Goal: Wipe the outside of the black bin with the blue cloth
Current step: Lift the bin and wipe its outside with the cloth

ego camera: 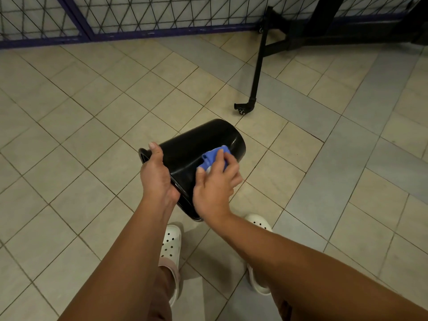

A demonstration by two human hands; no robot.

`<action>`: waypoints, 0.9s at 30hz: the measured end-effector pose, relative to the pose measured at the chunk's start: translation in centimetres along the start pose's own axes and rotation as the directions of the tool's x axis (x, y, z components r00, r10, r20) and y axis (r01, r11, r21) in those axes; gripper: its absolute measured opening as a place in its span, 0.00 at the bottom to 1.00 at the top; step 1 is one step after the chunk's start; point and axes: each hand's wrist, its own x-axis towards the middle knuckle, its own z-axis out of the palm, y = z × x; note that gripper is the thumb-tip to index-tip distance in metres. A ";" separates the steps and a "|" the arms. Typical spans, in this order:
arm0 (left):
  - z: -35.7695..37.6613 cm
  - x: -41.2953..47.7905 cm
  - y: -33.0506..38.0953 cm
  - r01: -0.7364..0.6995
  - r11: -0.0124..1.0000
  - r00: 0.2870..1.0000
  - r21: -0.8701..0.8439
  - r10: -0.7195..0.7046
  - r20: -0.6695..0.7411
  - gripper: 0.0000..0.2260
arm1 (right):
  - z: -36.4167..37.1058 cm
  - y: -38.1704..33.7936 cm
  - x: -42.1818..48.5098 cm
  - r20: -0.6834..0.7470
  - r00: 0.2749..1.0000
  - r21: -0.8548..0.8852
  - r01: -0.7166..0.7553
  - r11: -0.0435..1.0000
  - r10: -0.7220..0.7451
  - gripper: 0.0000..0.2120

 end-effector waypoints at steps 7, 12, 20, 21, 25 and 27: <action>0.2 -0.3 0.3 0.013 0.997 1.000 -0.077 -0.012 0.014 0.13 | -0.8 0.4 1.8 -0.001 0.979 -0.006 0.202 0.979 -0.202 0.28; 0.1 -0.6 0.4 0.025 0.998 0.999 -0.062 -0.023 0.042 0.12 | -1.2 1.0 4.4 -0.062 0.986 0.169 -0.141 0.975 0.153 0.28; 0.1 -0.5 0.8 -0.047 0.998 0.990 0.044 0.041 0.133 0.17 | -1.5 0.3 2.8 -0.004 0.962 -0.153 0.268 0.951 -0.272 0.25; 0.0 -0.6 0.8 -0.057 0.997 0.987 0.059 0.047 0.155 0.16 | -1.9 0.3 3.4 -0.005 0.957 -0.168 0.284 0.944 -0.289 0.25; 0.0 -0.9 1.1 -0.093 0.989 0.966 0.111 0.063 0.250 0.17 | -3.1 1.1 6.7 -0.037 0.977 -0.167 0.201 0.965 -0.210 0.24; 0.2 -1.3 1.0 -0.108 0.982 0.968 0.157 0.068 0.242 0.16 | -3.5 1.8 7.5 -0.039 0.991 -0.175 0.117 0.977 -0.126 0.24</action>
